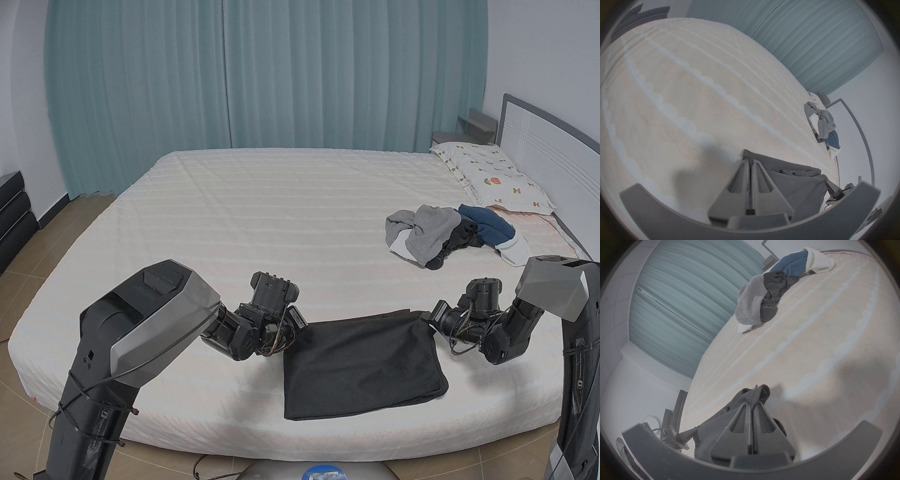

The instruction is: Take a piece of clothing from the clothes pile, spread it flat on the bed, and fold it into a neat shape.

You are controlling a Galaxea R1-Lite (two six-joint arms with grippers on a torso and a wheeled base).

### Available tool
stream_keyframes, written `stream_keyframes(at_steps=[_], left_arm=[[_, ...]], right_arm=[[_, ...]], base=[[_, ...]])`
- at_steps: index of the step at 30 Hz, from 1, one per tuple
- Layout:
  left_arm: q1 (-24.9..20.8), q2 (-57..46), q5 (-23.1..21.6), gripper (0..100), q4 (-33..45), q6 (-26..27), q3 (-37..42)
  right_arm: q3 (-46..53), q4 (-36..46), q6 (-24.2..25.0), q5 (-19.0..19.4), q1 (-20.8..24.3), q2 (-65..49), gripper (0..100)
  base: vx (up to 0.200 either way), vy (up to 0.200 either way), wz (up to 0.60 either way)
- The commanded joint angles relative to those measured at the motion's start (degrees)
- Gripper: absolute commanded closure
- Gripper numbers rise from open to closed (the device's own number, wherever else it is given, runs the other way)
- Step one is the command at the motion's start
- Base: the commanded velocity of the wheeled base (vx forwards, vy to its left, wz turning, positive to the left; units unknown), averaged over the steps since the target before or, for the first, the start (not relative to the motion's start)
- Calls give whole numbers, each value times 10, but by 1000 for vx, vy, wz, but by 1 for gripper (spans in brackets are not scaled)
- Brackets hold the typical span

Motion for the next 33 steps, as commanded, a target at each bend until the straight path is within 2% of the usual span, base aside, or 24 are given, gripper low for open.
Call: stream_keyframes(at_steps=[1, 18, 19, 21, 22, 29, 33], left_arm=[[0, 7, 31, 100, -4, -2, -1], [-1, 9, 32, 100, -8, -2, -1], [-1, 9, 32, 100, -8, -2, -1], [-1, 9, 32, 100, -7, -2, -4], [-1, 10, 32, 0, -7, -2, -4], [1, 5, 25, 0, -6, -7, 0], [4, -21, 24, 0, -6, -37, 28]], right_arm=[[-1, -1, 0, -2, -1, 0, 100], [0, -15, -1, -3, 0, 11, 100], [0, -15, -1, -3, 0, 11, 0], [0, -15, -1, -3, 1, 11, 0], [0, -17, 0, -2, 1, 11, 0], [11, -18, 2, -1, -1, 2, 0], [57, -18, 49, -1, -4, -33, 0]], base=[[0, 0, 0], [0, 0, 0], [0, 0, 0], [0, 0, 0], [0, 0, 0], [0, 0, 0], [0, 0, 0]])
